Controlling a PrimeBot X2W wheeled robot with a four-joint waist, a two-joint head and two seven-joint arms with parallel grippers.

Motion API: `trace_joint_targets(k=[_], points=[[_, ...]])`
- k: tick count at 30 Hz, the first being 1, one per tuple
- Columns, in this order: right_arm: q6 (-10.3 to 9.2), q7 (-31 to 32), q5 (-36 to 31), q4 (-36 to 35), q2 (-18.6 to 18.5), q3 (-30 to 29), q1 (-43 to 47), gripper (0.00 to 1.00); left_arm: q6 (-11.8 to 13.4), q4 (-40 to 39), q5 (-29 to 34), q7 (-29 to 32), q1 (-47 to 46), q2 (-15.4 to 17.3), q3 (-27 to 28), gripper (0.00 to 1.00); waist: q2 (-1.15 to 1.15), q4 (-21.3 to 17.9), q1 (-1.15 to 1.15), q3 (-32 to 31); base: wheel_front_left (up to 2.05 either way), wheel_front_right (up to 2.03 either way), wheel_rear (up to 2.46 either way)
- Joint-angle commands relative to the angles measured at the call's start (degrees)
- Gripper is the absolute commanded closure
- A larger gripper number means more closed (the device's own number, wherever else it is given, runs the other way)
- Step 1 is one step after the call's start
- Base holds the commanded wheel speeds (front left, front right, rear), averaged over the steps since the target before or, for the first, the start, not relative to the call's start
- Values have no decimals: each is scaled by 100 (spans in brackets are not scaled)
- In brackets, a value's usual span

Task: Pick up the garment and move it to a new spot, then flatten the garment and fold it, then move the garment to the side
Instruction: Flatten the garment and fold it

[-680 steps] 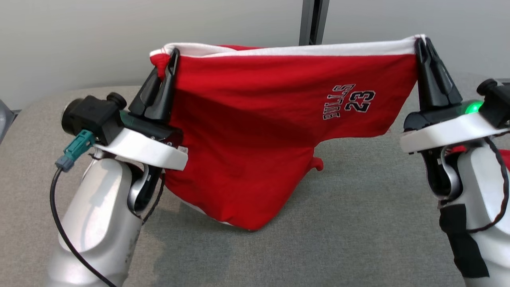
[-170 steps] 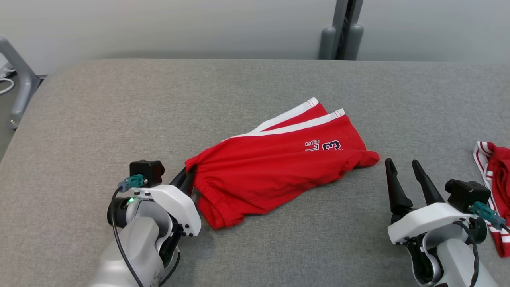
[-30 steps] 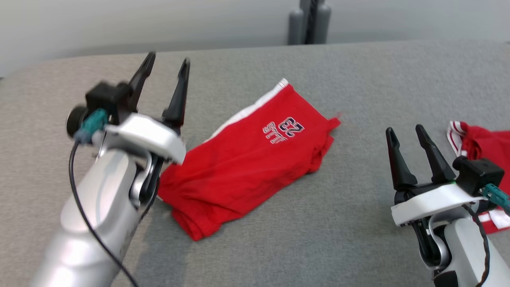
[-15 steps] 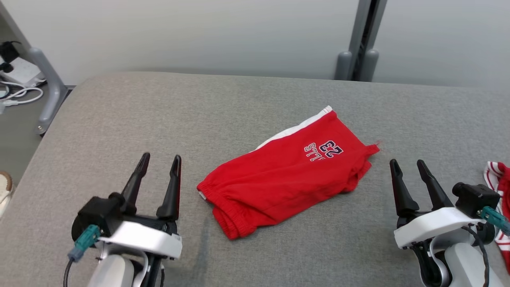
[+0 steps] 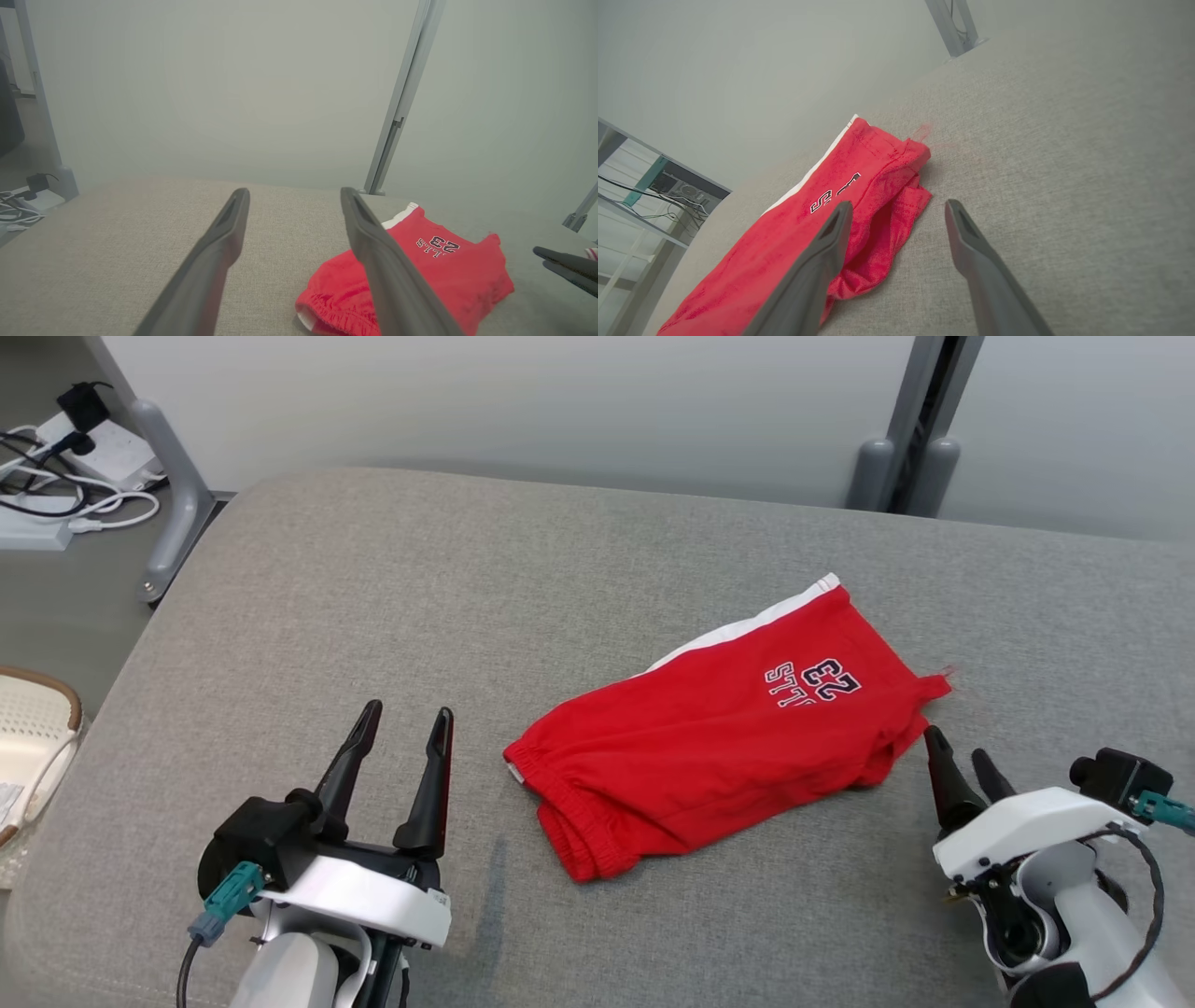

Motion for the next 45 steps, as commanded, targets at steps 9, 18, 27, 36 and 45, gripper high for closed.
trace_joint_targets(k=[9, 18, 27, 36, 45], points=[[1, 915, 937, 1015, 104, -529, -645, 0, -25, 118, -68, -18, -39, 16, -173, 0, 0, 293, 0, 122, 0, 0, 0], [1, 1122, 1210, 1384, 89, -615, -976, 0, -25, 140, -166, -17, -76, 12, -268, 0, 0, 506, 0, 218, 0, 0, 0], [1, 1056, 1437, 1606, 79, -661, -1162, 0, -26, 116, -216, -18, -169, 13, -361, 0, 0, 591, 0, 400, 0, 0, 0], [6, 951, 1706, 1633, 99, -673, -1219, 0, -26, 183, -240, -17, -216, 13, -402, 0, 0, 616, 0, 494, 0, 0, 0], [6, 955, 2191, 1273, 123, -690, -1104, 0, -26, 227, -175, -18, -264, 13, -458, 0, 0, 545, 0, 501, 0, 0, 0]])
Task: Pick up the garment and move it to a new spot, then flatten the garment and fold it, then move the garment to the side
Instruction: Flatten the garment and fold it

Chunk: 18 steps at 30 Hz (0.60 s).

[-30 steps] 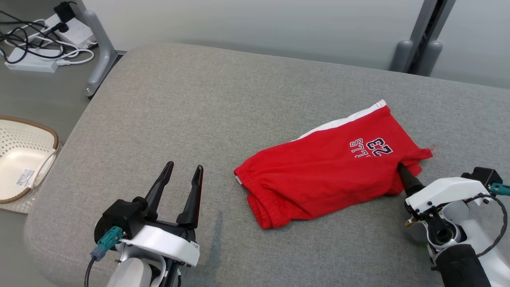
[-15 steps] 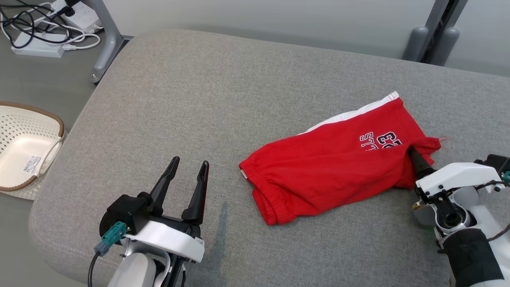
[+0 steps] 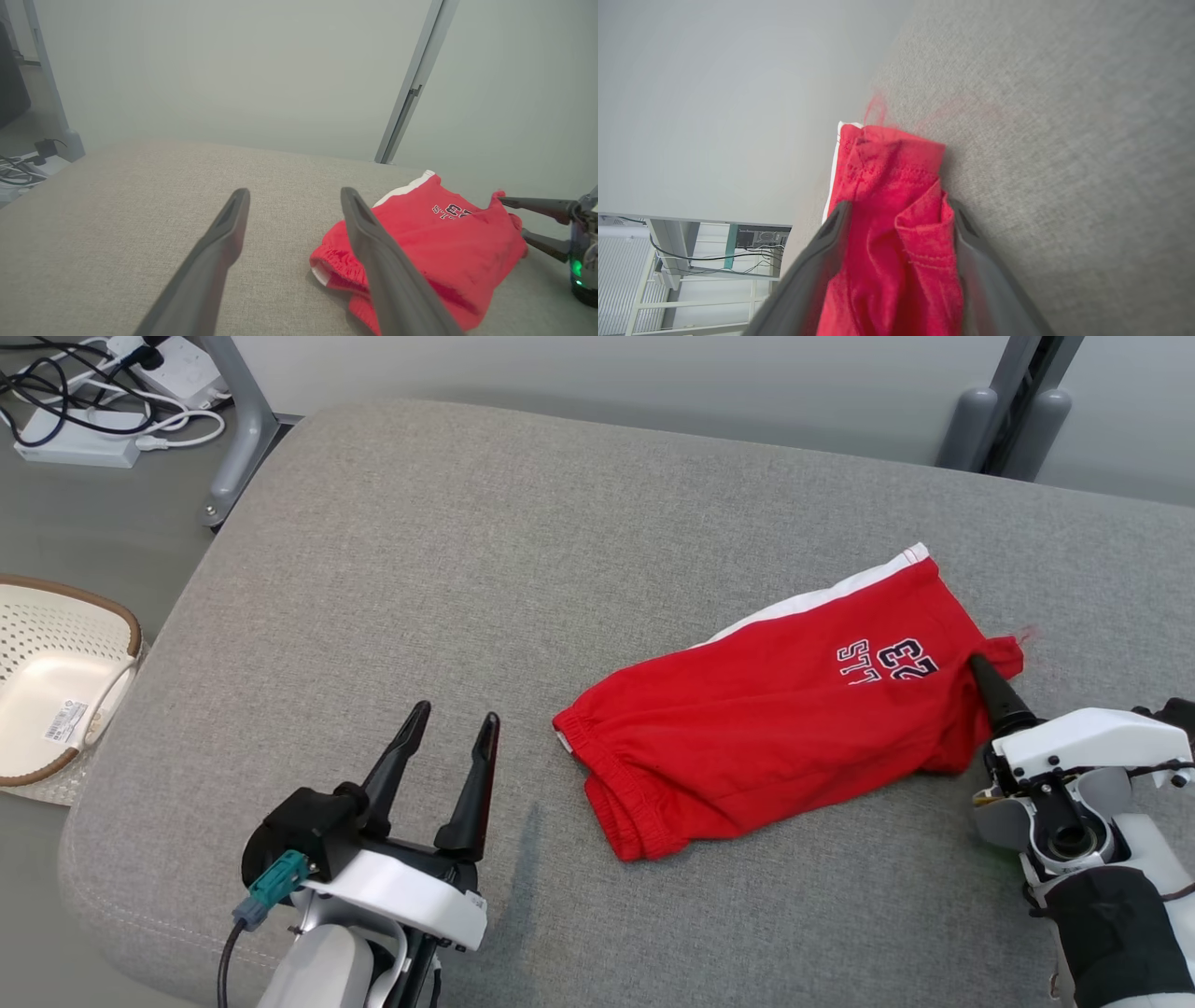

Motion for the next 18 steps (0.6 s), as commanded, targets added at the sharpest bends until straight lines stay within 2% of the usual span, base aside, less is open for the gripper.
trace_joint_targets(k=[1, 6, 13, 18], points=[[14, 39, 143, -12, 113, 7, 153, 0, -11, 5, 46, -17, -106, 20, -26, 0, 0, -2, 0, 8, 0, 0, 0], [14, -44, 416, -319, 119, 101, 253, 0, -11, 21, 61, -18, -137, 22, -102, 0, 0, 36, 0, 21, 0, 0, 0], [13, -67, 598, -330, 78, 317, 370, 0, -11, 59, 125, -17, -80, 22, -116, 0, 0, 98, 0, -16, 0, 0, 0], [6, -81, 456, 359, -44, 462, 168, 0, -11, 64, 121, -17, -21, 21, -132, 0, 0, 136, 0, -70, 0, 0, 0]])
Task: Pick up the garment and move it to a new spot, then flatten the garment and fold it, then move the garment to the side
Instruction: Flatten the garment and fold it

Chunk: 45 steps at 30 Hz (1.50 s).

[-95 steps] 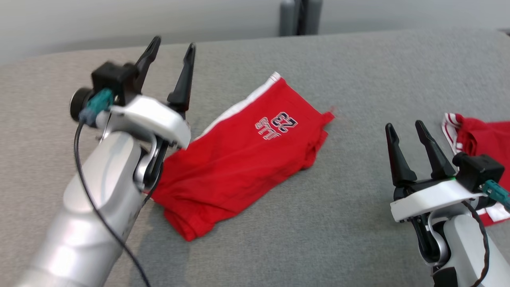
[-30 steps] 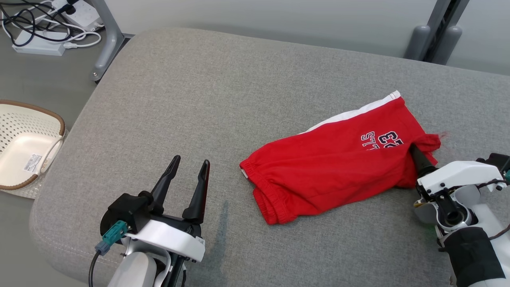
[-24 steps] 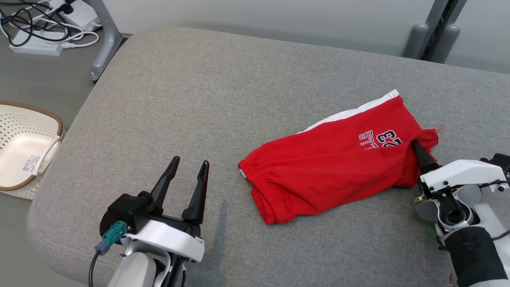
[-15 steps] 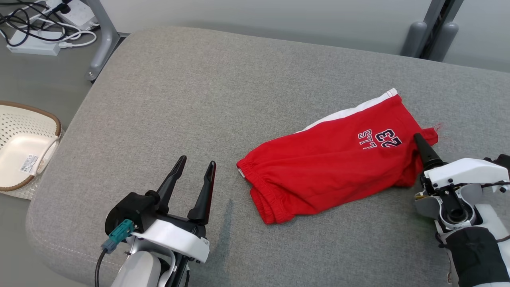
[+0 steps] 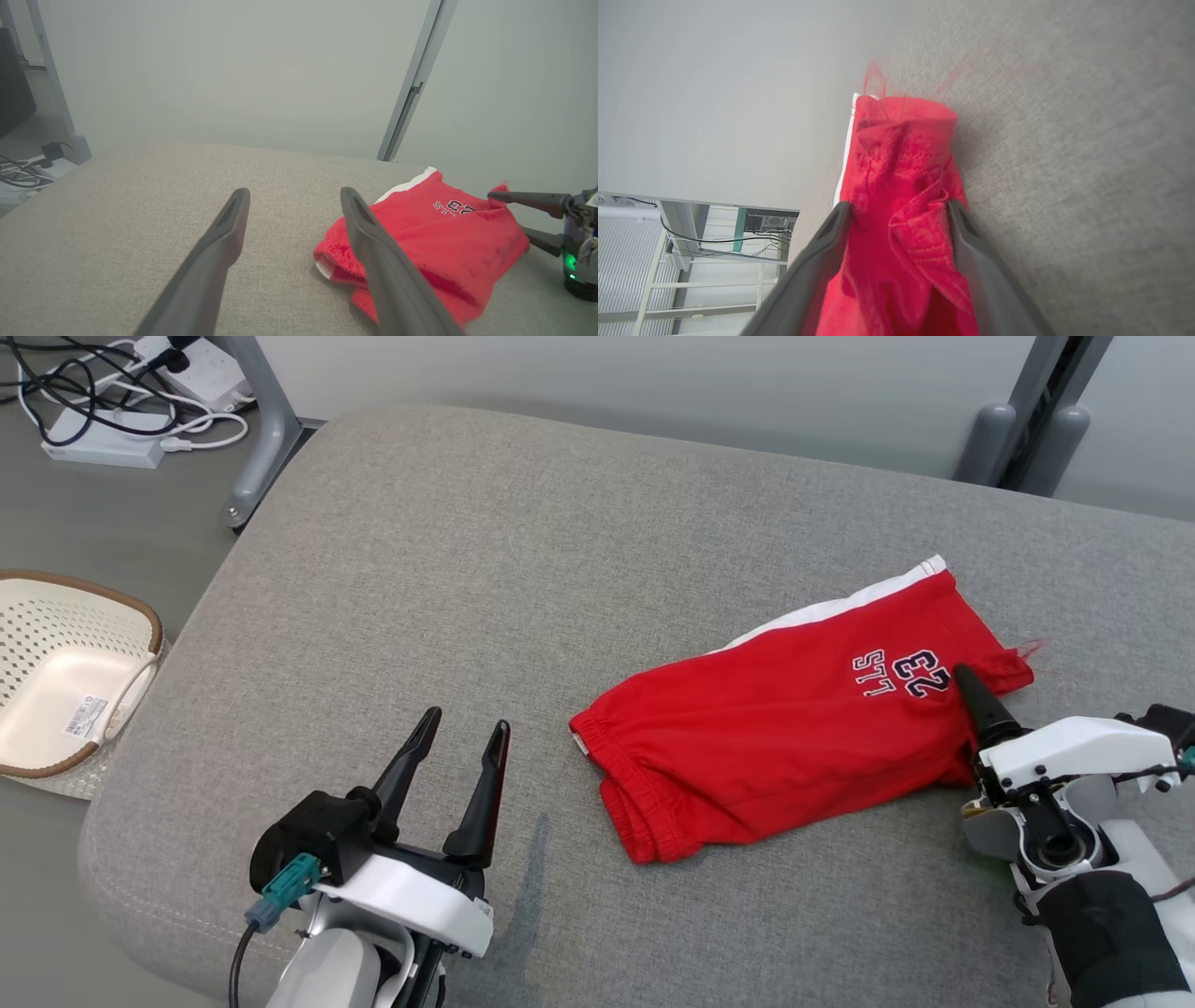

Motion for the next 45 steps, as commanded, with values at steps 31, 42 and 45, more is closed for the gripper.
trace_joint_targets(k=[31, 42, 45], points=[[-8, -449, -952, 1718, -110, 253, -912, 100, -11, -34, -157, -17, -125, 23, -45, 0, 0, -58, 0, 86, 0, 0, 0], [-4, -1154, -576, 1298, -204, 10, -531, 100, -11, -7, -62, -17, 13, 24, 42, 0, 0, -334, 0, -180, 0, 0, 0], [-3, -1323, -447, 1287, -239, -92, -413, 100, -11, 0, -46, -18, 59, 21, 63, 0, 0, -395, 0, -256, 0, 0, 0]])
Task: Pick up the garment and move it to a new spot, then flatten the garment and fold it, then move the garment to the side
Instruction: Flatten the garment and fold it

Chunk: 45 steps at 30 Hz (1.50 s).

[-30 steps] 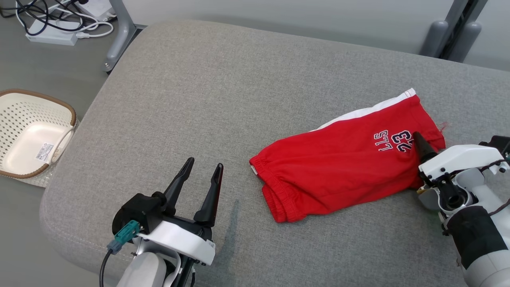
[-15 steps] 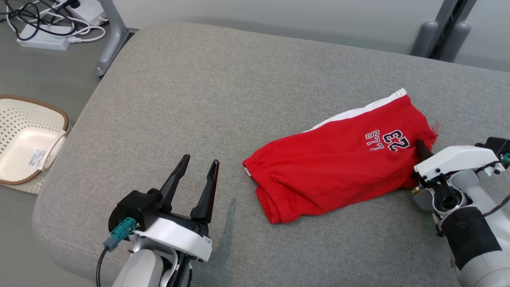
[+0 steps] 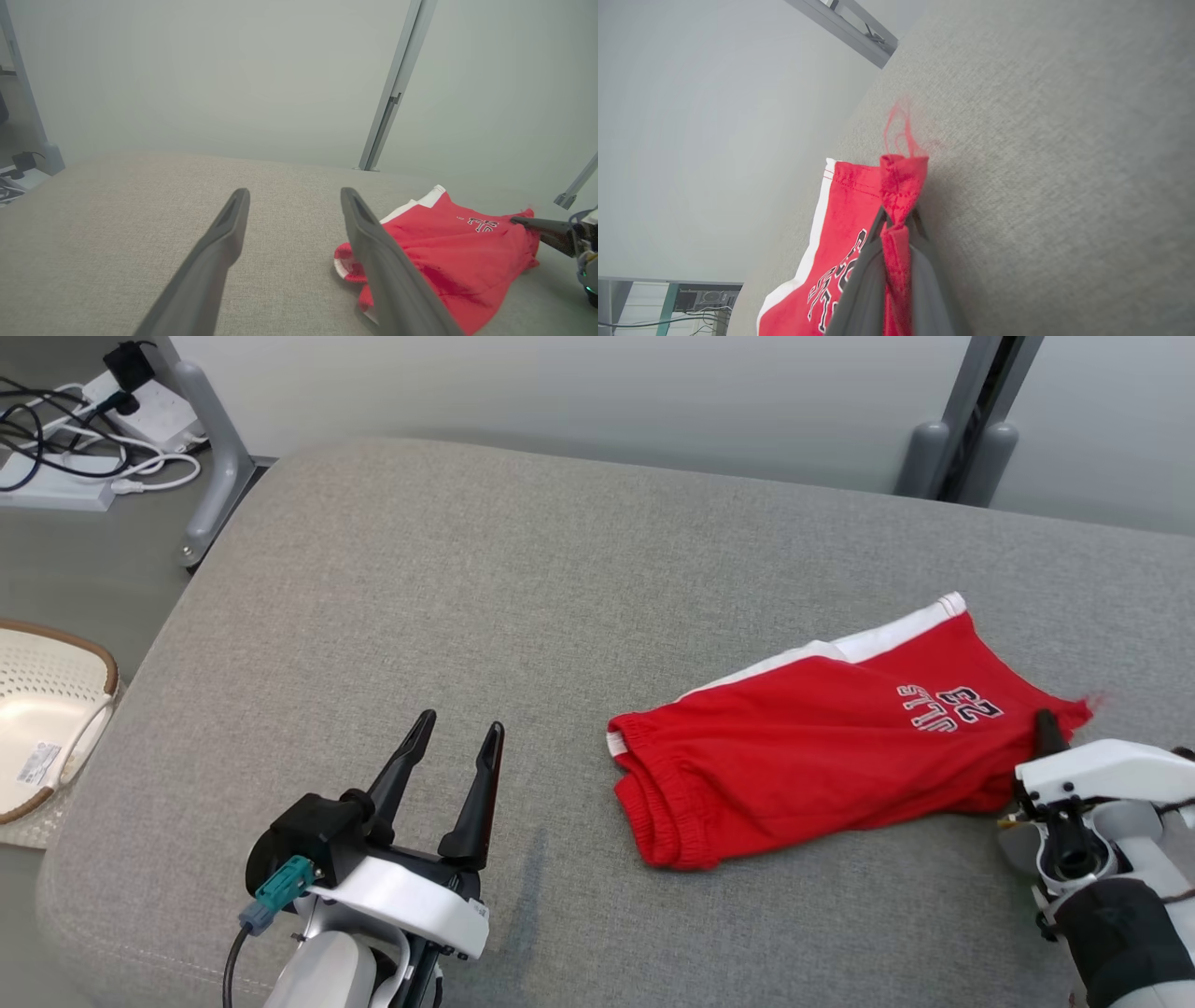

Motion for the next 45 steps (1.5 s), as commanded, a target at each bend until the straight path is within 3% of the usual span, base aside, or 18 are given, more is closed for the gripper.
trace_joint_targets(k=[1, 19, 30, 39, 45], points=[[-2, -84, 52, 21, -77, -42, 109, 100, -11, -1, 35, -18, 43, 22, 29, 0, 0, -39, 0, -50, 0, 0, 0], [-3, -507, 435, 399, 246, -674, 974, 100, -11, 13, 110, -18, 337, 24, 123, 0, 0, -331, 0, -529, 0, 0, 0], [-1, -518, 243, -456, 330, -581, 978, 100, -11, 24, 127, -18, 419, 23, 145, 0, 0, -416, 0, -659, 0, 0, 0], [0, -475, 211, -1931, 437, 322, 1314, 100, -11, 50, 177, -18, 458, 23, 127, 0, 0, -295, 0, -803, 0, 0, 0], [0, -395, 596, -2890, 438, 1579, 1711, 100, -11, 87, 230, -18, 543, 22, 131, 0, 0, -151, 0, -935, 0, 0, 0]])
